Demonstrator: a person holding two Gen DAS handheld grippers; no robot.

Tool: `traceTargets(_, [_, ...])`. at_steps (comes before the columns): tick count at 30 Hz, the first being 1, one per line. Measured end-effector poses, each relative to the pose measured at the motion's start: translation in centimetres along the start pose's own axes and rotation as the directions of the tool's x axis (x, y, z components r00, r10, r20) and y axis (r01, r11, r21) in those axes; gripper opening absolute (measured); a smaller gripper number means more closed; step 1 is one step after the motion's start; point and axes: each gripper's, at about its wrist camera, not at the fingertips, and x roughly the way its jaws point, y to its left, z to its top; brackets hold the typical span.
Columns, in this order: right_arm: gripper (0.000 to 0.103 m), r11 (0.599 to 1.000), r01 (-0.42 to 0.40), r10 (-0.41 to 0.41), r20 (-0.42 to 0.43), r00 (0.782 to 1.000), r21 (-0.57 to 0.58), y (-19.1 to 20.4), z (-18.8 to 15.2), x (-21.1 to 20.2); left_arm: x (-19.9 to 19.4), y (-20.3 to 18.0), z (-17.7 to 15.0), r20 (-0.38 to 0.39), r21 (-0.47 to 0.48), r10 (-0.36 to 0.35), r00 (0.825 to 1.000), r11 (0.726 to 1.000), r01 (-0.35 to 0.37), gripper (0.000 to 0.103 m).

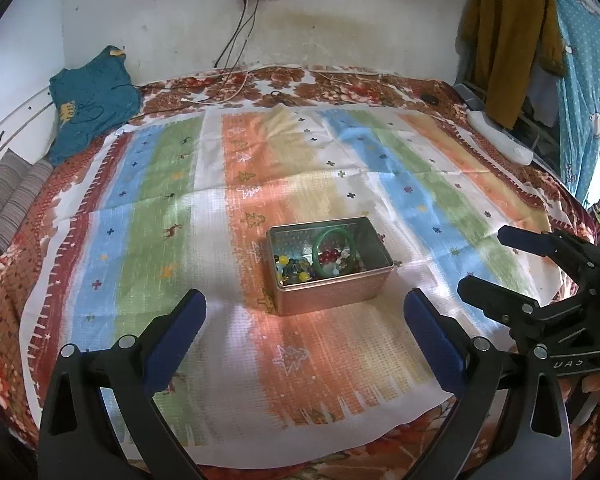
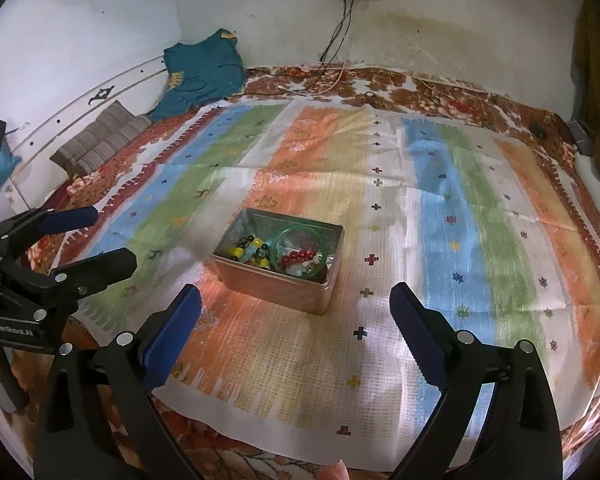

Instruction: Organize jewelry

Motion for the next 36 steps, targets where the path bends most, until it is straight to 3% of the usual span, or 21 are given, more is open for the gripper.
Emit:
traceTargets(14, [0.096,1.0,-0.001,0.001,0.008,1.0,0.007,-0.2,-0.2,-0.3,-0.2,-0.6,-0.6,0.005,0.013,0.043,0.999,0.999,-0.044,0.097])
traceTargets(26, [0.096,1.0,-0.024,0.024,0.006,1.0,0.008,0.1,-0.3,-0.5,-0.7,-0.8,-0.5,0.036,0.025,0.025,0.999,0.999,-0.025,0.097])
traceTargets(36, [0.097,1.0,-0.021,0.02,0.052,0.998,0.02,-0.2,-0.2,-1.2,-1.2,-0.8,-0.7,0.058,0.023,0.019,0.998,1.0,-0.02,0.097])
